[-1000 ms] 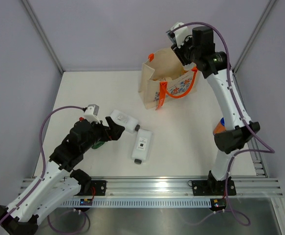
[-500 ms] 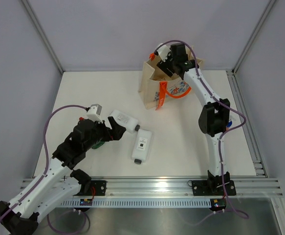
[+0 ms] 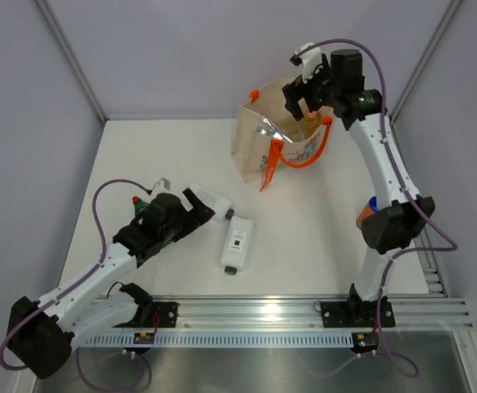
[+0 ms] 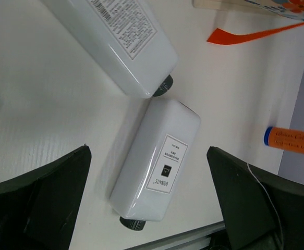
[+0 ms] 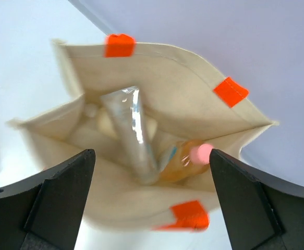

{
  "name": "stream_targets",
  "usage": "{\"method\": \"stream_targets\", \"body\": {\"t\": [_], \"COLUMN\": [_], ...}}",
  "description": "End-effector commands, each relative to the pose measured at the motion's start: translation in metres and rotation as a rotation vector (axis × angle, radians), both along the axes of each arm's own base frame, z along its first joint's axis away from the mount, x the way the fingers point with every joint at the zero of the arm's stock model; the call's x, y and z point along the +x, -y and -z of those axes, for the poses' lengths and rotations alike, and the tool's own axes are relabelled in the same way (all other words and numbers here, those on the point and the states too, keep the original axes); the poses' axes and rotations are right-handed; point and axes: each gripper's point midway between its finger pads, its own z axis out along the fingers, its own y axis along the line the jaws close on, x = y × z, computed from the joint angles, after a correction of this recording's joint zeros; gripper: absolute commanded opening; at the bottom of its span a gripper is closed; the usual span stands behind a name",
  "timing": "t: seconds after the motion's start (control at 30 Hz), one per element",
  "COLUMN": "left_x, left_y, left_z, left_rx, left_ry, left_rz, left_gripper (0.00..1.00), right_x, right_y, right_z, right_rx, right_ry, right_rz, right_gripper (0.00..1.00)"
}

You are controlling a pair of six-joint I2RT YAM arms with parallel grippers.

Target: Place the personal care products into the canvas bag

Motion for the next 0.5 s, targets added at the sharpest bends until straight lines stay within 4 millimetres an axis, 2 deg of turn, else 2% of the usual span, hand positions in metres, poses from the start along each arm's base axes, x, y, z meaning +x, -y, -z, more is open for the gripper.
{"method": "stream_targets", "body": {"t": [0.0,0.03,0.07,0.1,0.13,0.17,0.2,0.23,0.27,0.3,0.37,0.4,0.43,0.47], "left_x": [0.028,0.034,0.039,0.046,0.05,0.055,0.064,0.071,0.078,0.087,0.097,0.1,0.11,0.115], "left_y": [-0.001,0.0,0.0,0.0,-0.001,-0.004,0.0,0.003,0.006,0.016,0.021,0.02,0.024,0.021], "left_z": [-0.008,0.006,0.012,0.009,0.015,0.037,0.029,0.033,0.036,0.046,0.053,0.063,0.056,0.059], "left_rx": [-0.103,-0.073,-0.058,-0.043,-0.023,0.024,0.039,0.051,0.055,0.056,0.055,0.083,0.078,0.086], "left_ry": [-0.014,-0.052,-0.072,-0.092,-0.135,-0.22,-0.252,-0.282,-0.305,-0.354,-0.396,-0.426,-0.411,-0.415], "left_rz": [-0.209,-0.226,-0.244,-0.274,-0.299,-0.35,-0.363,-0.363,-0.361,-0.344,-0.348,-0.356,-0.364,-0.381], "left_gripper": [0.99,0.99,0.99,0.99,0.99,0.99,0.99,0.99,0.99,0.99,0.99,0.99,0.99,0.99], "right_x": [-0.102,-0.124,-0.149,-0.161,-0.17,-0.189,-0.197,-0.203,-0.215,-0.219,-0.227,-0.23,-0.232,-0.235], "right_y": [-0.017,-0.024,-0.022,-0.021,-0.019,-0.015,-0.011,-0.007,-0.002,0.0,0.008,0.009,0.011,0.012], "right_z": [-0.045,-0.017,-0.03,-0.023,-0.015,-0.002,0.005,0.026,0.021,0.026,0.036,0.039,0.041,0.045], "right_rx": [0.246,0.272,0.278,0.28,0.278,0.27,0.267,0.265,0.261,0.256,0.267,0.281,0.292,0.312], "right_ry": [-0.114,-0.21,-0.177,-0.188,-0.194,-0.199,-0.2,-0.227,-0.192,-0.183,-0.19,-0.201,-0.205,-0.203], "right_rz": [-0.212,-0.289,-0.323,-0.335,-0.341,-0.351,-0.346,-0.334,-0.337,-0.337,-0.319,-0.317,-0.316,-0.324], "right_gripper": [1.0,1.0,1.0,1.0,0.99,0.99,1.0,0.99,1.0,0.99,0.99,0.99,1.0,1.0]}}
